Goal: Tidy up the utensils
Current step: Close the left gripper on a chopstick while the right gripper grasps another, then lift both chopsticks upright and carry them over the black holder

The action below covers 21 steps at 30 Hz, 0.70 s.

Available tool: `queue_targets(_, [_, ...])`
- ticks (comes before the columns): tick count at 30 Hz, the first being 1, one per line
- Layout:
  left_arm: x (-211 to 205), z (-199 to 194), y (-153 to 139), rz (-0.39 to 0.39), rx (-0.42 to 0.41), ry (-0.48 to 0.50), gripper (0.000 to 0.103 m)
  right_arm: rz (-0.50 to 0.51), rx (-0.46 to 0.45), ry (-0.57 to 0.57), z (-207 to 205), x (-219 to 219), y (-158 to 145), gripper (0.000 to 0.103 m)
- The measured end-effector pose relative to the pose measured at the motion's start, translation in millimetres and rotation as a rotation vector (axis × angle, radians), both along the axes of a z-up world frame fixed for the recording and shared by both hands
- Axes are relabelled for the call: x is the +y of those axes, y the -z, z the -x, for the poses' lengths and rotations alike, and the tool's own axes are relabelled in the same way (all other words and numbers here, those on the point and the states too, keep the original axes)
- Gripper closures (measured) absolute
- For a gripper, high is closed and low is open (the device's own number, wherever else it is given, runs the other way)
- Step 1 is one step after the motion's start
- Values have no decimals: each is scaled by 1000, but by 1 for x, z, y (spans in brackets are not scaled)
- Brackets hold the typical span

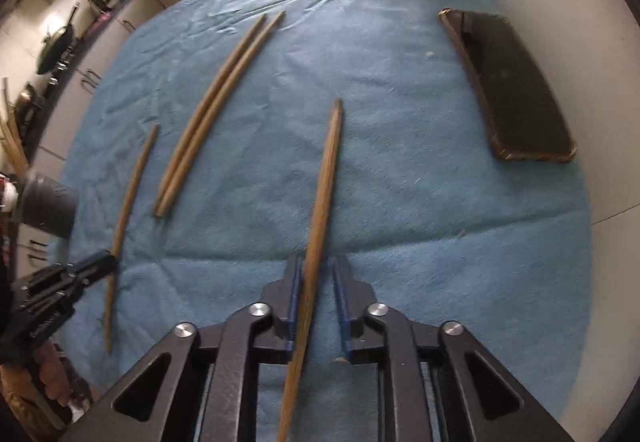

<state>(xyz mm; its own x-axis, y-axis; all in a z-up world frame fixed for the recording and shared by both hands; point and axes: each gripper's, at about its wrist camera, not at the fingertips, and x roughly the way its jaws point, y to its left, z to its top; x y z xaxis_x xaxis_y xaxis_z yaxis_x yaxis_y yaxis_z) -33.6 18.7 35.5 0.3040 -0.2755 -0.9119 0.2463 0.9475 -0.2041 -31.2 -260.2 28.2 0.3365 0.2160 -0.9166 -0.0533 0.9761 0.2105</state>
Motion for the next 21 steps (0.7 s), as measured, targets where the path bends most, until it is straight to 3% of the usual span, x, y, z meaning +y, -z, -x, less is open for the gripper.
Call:
queue_targets(8, [-9, -41, 7, -13, 29, -6, 96, 151, 34, -22, -48, 16, -3, 80])
queue_targets(16, [-17, -63, 8, -35, 64, 26, 96, 198, 107, -46, -75, 29, -2, 80])
queue_targets(19, [-18, -70, 10, -22, 76, 26, 96, 191, 101, -57, -78, 33, -3, 94])
queue_targets(21, [-15, -70, 12, 1, 70, 20, 97, 185, 54, -51, -72, 36, -3, 95])
